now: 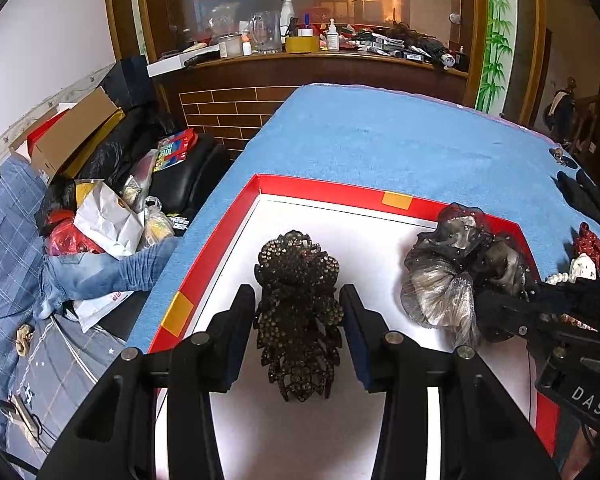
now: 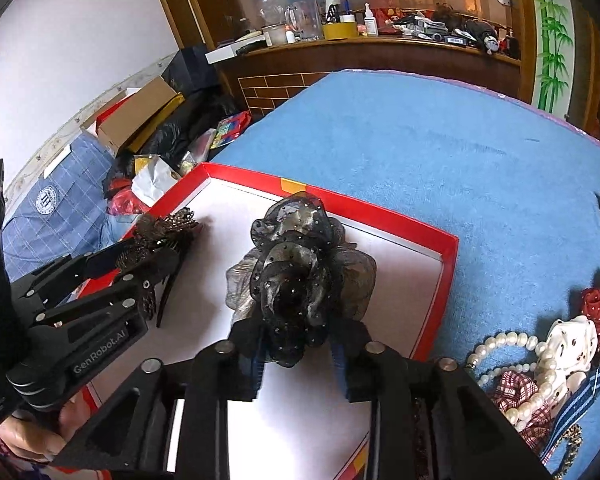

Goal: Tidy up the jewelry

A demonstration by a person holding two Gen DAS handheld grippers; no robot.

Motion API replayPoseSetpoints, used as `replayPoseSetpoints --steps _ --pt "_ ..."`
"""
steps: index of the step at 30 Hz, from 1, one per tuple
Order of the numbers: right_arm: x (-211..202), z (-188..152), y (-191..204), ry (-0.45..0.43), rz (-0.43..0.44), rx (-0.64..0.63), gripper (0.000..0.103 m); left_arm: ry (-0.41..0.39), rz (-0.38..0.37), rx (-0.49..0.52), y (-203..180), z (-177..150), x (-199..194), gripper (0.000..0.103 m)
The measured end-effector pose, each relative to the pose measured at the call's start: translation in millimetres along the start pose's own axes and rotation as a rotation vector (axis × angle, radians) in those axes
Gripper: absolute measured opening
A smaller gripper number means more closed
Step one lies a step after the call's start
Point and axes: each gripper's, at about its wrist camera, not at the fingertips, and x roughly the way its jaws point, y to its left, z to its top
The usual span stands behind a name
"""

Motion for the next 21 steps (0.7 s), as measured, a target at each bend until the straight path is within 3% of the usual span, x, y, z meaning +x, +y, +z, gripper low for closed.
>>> replayPoseSetpoints --steps 4,21 --pt "-3 0 2 -0.008 -0.007 -0.009 0.043 -0.007 0.004 0.000 1 0 -1 0.048" --pt "-37 -7 -6 -0.070 0.035 0.010 0.046 -0.031 0.040 0.008 -9 -1 -6 0.053"
